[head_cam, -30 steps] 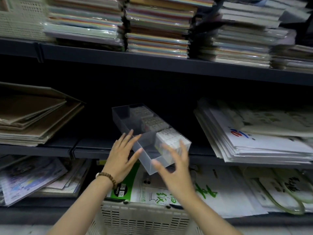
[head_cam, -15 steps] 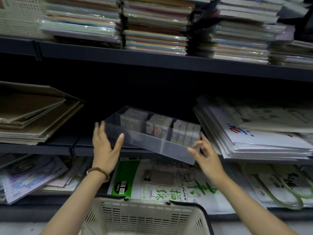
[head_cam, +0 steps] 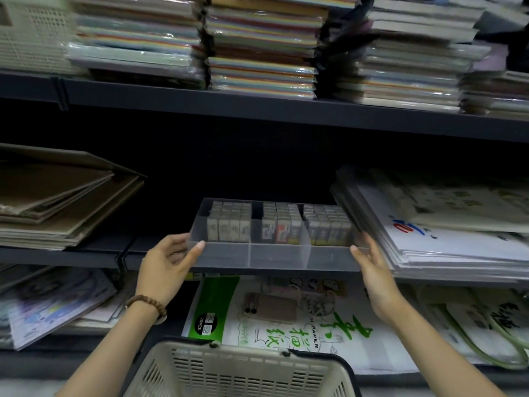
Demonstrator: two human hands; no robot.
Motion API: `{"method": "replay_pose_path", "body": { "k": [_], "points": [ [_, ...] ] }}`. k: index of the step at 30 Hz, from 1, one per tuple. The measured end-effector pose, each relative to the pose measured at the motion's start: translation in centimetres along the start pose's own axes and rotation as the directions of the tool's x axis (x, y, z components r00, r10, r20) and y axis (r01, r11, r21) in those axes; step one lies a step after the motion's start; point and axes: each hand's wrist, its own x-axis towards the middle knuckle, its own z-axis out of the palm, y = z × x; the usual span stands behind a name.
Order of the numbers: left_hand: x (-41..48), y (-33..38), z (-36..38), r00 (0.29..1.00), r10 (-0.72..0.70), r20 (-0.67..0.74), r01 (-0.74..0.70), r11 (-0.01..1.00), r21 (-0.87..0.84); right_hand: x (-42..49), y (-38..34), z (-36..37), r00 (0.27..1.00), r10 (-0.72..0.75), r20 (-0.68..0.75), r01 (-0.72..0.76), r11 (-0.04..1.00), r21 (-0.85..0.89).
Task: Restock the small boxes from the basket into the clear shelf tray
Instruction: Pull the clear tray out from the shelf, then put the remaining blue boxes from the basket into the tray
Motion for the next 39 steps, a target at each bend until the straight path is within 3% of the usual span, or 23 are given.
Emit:
{"method": "replay_pose_path", "body": {
  "k": [9,15,18,20,22,25,28,30,32,34,36,39],
  "points": [
    [-1.8,-0.3,-0.2,0.996,0.045,-0.074,-0.046,0.999,-0.012,-1.2,-0.3,-0.9,1.0,-0.006,-0.015,0.005,0.999,-0.039],
    [-5.5,-2.3,-0.2,0.997,0.002,0.079,0.0,1.0,-0.027,-6.3,2.6,0.3,0.982,-0.071,-0.174,0.071,0.997,-0.012],
    [-8.0,-4.8,0.6,0.969,-0.106,0.222,0.099,0.994,0.042,-10.2,7.4,2.4,0.998,-0.027,0.062,0.038,0.984,-0.172],
    [-9.8,-7.2,1.4,0.913,-0.222,0.342,0.189,0.974,0.128,-12.3,11.4,3.7,0.949,0.126,0.289,-0.018,0.937,-0.349],
    [-12.1,-10.3,2.2,0.812,-0.337,0.476,0.228,0.935,0.273,-13.8,15.8,4.5,0.857,0.318,0.405,-0.096,0.871,-0.482],
    [-16.0,-14.9,2.9,0.631,-0.517,0.578,0.332,0.854,0.401,-15.6,21.8,5.0,0.711,0.593,0.377,-0.304,0.743,-0.596],
    [-19.1,-18.5,3.7,0.549,-0.636,0.542,0.42,0.771,0.479,-17.8,26.7,5.0,0.556,0.76,0.336,-0.408,0.602,-0.686],
    [-20.7,-20.1,4.6,0.508,-0.681,0.528,0.43,0.731,0.53,-19.2,29.3,5.3,0.501,0.809,0.307,-0.424,0.538,-0.728],
    [-22.1,-21.5,5.7,0.475,-0.698,0.536,0.434,0.716,0.548,-20.4,31.2,6.2,0.512,0.815,0.27,-0.455,0.524,-0.72],
    [-23.4,-22.9,6.8,0.456,-0.715,0.531,0.449,0.699,0.556,-21.3,32.6,7.3,0.568,0.793,0.221,-0.494,0.544,-0.678],
    [-24.3,-23.8,7.8,0.43,-0.727,0.535,0.454,0.686,0.568,-21.7,33.1,8.2,0.638,0.75,0.175,-0.48,0.565,-0.671],
    [-24.5,-24.9,9.6,0.367,-0.724,0.583,0.443,0.688,0.575,-21.8,33.1,9.3,0.681,0.706,0.194,-0.414,0.59,-0.693]
  ]
}}
